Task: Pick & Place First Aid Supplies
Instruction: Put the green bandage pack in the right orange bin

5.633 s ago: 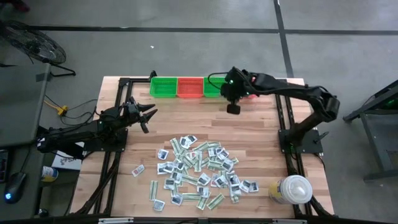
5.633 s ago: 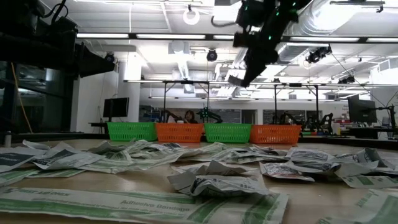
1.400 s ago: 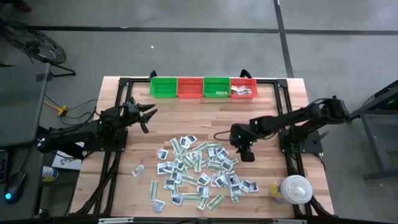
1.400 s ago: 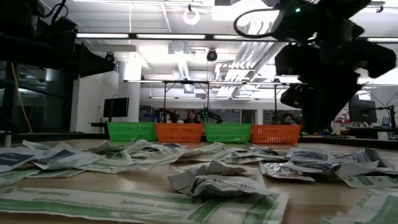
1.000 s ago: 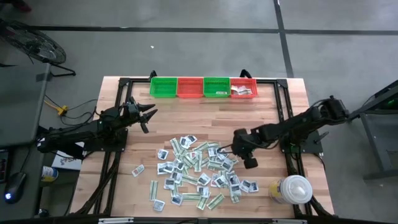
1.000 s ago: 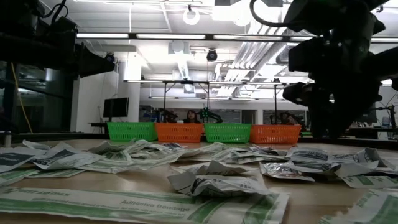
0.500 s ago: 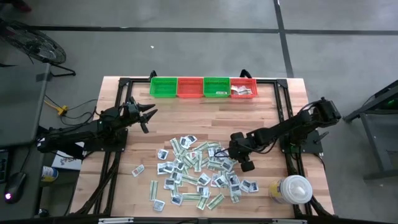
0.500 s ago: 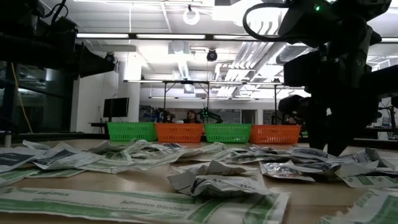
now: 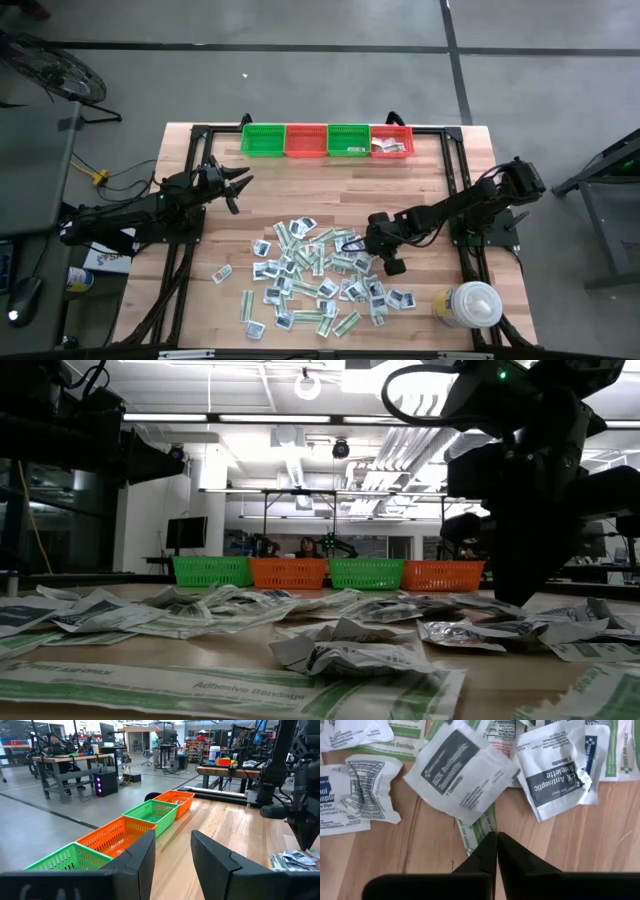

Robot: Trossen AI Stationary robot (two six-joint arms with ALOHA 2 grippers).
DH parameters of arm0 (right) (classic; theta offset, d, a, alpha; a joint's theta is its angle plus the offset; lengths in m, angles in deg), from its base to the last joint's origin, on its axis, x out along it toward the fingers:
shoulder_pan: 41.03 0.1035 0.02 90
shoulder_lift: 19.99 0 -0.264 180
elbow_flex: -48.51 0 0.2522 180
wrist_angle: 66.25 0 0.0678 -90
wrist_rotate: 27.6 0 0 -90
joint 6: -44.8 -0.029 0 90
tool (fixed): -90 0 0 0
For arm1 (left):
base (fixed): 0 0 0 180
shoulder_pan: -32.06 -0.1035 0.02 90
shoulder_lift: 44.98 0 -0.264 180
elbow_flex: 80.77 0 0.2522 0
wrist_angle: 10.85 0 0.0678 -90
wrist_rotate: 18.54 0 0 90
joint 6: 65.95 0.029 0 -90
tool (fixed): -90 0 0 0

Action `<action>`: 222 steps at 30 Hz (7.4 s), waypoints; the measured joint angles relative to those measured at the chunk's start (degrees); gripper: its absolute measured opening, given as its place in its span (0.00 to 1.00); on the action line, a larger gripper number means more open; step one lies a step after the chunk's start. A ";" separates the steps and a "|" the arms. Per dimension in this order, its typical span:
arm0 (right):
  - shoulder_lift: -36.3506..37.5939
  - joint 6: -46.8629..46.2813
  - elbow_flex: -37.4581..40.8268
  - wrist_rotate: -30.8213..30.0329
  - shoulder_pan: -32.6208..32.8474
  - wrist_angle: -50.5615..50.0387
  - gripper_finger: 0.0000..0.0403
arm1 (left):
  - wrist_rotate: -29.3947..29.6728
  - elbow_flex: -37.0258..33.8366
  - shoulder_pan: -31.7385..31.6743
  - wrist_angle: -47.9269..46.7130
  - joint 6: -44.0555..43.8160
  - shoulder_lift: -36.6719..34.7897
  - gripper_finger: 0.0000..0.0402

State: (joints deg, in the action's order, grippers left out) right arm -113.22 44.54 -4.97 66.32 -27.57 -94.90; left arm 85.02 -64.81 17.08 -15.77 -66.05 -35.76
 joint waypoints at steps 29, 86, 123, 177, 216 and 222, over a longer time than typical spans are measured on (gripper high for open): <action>4.42 -2.29 -15.47 -17.92 -3.59 -24.30 0.00 | 0.00 0.02 -0.02 0.00 0.00 -0.01 0.30; 4.76 25.27 -24.09 -0.07 -41.39 -27.30 0.00 | 0.00 0.00 0.00 0.00 0.00 0.01 0.30; 1.29 0.57 -24.55 -15.12 -63.65 -26.31 0.00 | 0.00 0.01 -0.01 -0.01 0.00 0.01 0.30; 3.13 19.01 -24.64 7.05 -45.77 -19.38 0.41 | 0.00 0.01 -0.01 0.00 0.00 0.00 0.30; 12.20 -14.36 1.36 3.82 -20.06 16.07 0.41 | 0.00 0.02 -0.02 0.00 0.00 0.01 0.30; 10.73 -15.05 1.35 3.27 -18.73 16.81 0.41 | 0.00 0.00 -0.02 -0.02 0.00 0.01 0.30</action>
State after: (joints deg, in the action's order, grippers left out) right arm -102.49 29.49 -3.62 69.60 -46.30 -78.09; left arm 85.02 -64.81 17.06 -15.79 -66.05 -35.75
